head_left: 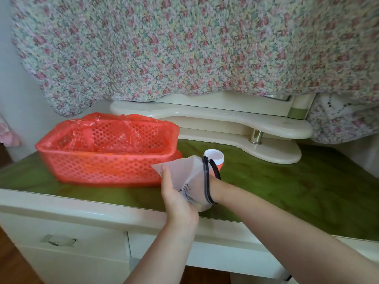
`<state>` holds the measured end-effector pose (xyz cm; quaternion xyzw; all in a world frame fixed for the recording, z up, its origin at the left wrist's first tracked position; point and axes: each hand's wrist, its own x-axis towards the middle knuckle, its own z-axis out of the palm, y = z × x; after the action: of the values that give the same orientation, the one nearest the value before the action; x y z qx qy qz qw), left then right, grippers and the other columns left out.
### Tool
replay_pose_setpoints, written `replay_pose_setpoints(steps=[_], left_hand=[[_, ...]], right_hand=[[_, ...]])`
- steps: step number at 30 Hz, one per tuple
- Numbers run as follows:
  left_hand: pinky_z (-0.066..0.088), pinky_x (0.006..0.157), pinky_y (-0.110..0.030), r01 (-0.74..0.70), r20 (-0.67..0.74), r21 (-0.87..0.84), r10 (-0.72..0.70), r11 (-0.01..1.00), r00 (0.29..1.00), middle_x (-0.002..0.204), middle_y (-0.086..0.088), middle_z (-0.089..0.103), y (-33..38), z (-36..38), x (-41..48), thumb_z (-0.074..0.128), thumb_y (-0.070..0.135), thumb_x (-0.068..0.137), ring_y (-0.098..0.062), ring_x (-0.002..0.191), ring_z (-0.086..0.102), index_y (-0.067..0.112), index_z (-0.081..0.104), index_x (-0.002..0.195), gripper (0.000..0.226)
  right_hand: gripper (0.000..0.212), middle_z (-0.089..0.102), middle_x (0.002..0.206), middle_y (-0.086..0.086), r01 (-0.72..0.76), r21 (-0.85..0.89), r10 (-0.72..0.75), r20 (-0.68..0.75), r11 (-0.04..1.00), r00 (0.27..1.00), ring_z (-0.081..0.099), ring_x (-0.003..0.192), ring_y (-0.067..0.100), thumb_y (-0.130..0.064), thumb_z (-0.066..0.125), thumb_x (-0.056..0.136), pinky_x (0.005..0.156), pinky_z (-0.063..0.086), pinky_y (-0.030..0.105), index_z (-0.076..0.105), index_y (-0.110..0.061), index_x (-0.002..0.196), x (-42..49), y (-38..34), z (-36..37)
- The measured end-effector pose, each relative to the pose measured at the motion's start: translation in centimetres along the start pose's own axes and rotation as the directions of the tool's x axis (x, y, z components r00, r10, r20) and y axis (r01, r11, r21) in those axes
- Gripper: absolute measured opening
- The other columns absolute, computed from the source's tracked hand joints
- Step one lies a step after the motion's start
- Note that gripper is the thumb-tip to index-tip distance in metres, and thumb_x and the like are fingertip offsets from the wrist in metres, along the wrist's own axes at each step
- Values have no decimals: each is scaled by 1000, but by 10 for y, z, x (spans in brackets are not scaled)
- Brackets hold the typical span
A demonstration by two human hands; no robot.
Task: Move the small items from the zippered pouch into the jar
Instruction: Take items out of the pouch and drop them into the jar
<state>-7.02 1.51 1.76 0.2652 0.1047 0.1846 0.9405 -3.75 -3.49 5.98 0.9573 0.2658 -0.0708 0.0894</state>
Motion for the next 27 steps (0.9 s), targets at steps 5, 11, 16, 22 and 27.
replay_pose_setpoints(steps=[5, 11, 16, 22, 27], left_hand=[[50, 85, -30, -149, 59, 212, 139, 966, 989, 125, -6, 61, -3, -9, 5, 53, 39, 81, -16, 107, 63, 20, 47, 129, 52], [49, 72, -8, -299, 145, 337, 265, 893, 953, 110, 18, 60, -4, -15, 7, 50, 43, 74, 11, 92, 61, 40, 47, 111, 37], [48, 84, -25, -263, 34, 333, 267, 905, 963, 117, 10, 61, -5, -15, 9, 53, 36, 87, -4, 106, 59, 29, 47, 124, 38], [47, 95, -36, -250, -62, 380, 294, 891, 954, 112, 12, 63, -4, -14, 13, 53, 37, 87, -11, 108, 60, 35, 54, 110, 23], [47, 84, -28, -274, -55, 383, 318, 882, 946, 95, 18, 66, -5, -11, 15, 54, 34, 88, -2, 92, 64, 38, 55, 102, 15]], right_hand=[[28, 36, 62, -8, 175, 103, -169, -65, 979, 984, 42, 70, 14, -25, 43, 86, 67, 40, 25, 33, -22, 60, -1, -1, -5], [35, 43, 72, -9, 22, 922, -26, -13, 386, 1000, 44, 65, 4, -9, 33, 97, 58, 40, 11, 40, -25, 67, -4, 9, -16], [36, 49, 36, -6, -111, 983, -97, 126, 148, 987, 47, 48, 14, -14, 54, 89, 54, 39, 24, 51, -16, 53, -7, 11, -32], [50, 57, 37, -5, -129, 981, -66, 140, 143, 988, 56, 53, 19, -12, 57, 86, 62, 45, 32, 61, -19, 36, -2, 12, -30], [13, 59, 70, 3, -263, 961, -7, 264, -81, 965, 55, 73, 23, -28, 58, 83, 62, 44, 29, 62, -20, 73, 9, 11, -24]])
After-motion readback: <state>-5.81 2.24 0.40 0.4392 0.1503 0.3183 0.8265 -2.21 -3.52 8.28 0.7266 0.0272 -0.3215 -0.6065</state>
